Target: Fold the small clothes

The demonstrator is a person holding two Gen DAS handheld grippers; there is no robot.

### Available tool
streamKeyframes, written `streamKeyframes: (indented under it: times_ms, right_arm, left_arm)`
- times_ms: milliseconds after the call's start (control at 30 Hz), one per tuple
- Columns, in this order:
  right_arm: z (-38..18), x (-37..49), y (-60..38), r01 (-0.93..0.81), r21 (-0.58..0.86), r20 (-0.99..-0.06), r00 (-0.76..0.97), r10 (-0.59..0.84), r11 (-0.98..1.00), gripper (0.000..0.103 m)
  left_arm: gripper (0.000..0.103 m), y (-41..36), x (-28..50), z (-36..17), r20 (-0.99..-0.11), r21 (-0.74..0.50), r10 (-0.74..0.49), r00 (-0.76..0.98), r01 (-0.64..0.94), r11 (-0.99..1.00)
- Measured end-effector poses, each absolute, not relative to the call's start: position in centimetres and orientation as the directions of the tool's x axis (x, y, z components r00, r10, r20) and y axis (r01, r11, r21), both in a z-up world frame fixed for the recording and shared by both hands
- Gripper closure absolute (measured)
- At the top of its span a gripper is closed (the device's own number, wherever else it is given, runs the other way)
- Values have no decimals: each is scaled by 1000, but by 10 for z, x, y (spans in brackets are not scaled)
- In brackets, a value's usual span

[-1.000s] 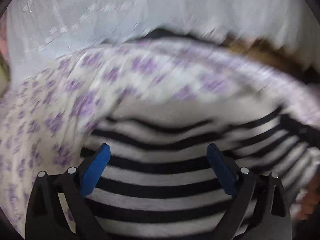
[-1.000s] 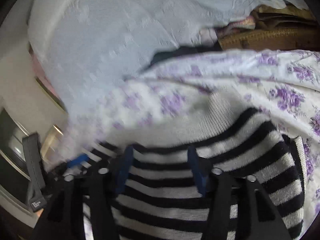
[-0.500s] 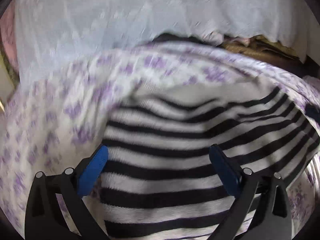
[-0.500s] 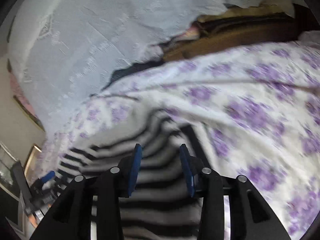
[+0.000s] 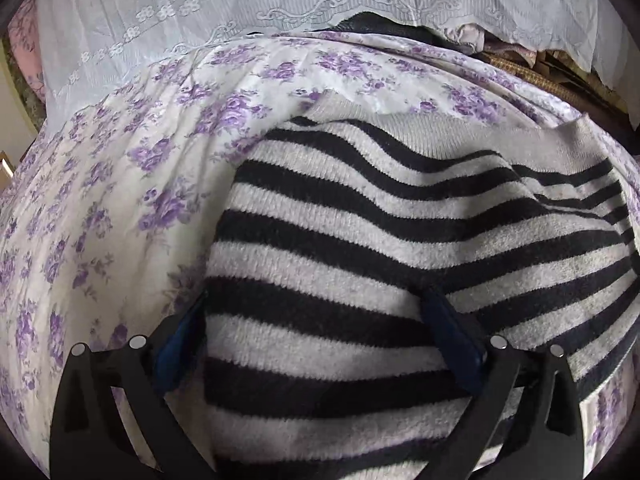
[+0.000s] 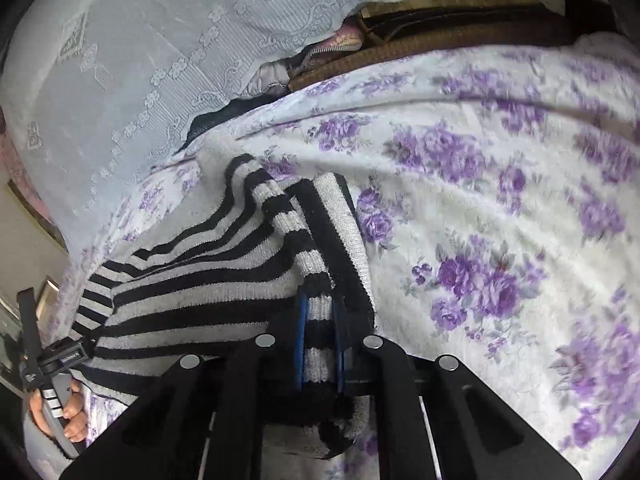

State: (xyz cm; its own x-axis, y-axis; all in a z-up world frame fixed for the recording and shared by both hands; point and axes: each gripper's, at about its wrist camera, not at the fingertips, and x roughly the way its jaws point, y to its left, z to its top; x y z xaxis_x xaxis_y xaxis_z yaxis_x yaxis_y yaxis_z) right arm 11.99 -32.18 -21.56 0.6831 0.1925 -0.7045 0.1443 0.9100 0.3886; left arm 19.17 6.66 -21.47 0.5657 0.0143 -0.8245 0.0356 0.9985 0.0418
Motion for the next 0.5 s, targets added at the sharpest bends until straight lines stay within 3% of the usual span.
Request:
streamKeyframes:
  times_ms: [133,200,267,367,433,467,500]
  right_arm:
    - [-193,112,-316,154,406,-653,739,168,901,84]
    - [-171,125,-295,85,373,-628,756,184,924,78]
    - [-163,148,-277,39,374,-636,738,225,927,67]
    - [-171,188,-264,31,441,-645,705,293,897,65]
    - [-188,209,-262,56,449,-663,690,290,892,57]
    - [-206,215,-267,103,423,-684,688,243,900,63]
    - [-222,216,-274,119,444,-678,692,247,888,79]
  left_arm:
    - [5,80,173,-184,-769,-51,-65,636,41,998]
    - [5,74,178,-169,-740,-20,-45,671,45,999]
    - [5,65,195,-169,-757,26,-6,653,39,999]
    - [5,58,225,-186,-799,62,48,600,3,998]
    - [4,63,239,-210,-833,84,88,547,-34,996]
    - [4,67,243,-221,-844,52,63,532,-36,998]
    - [4,73,241,-221,-836,0,28,547,-52,999]
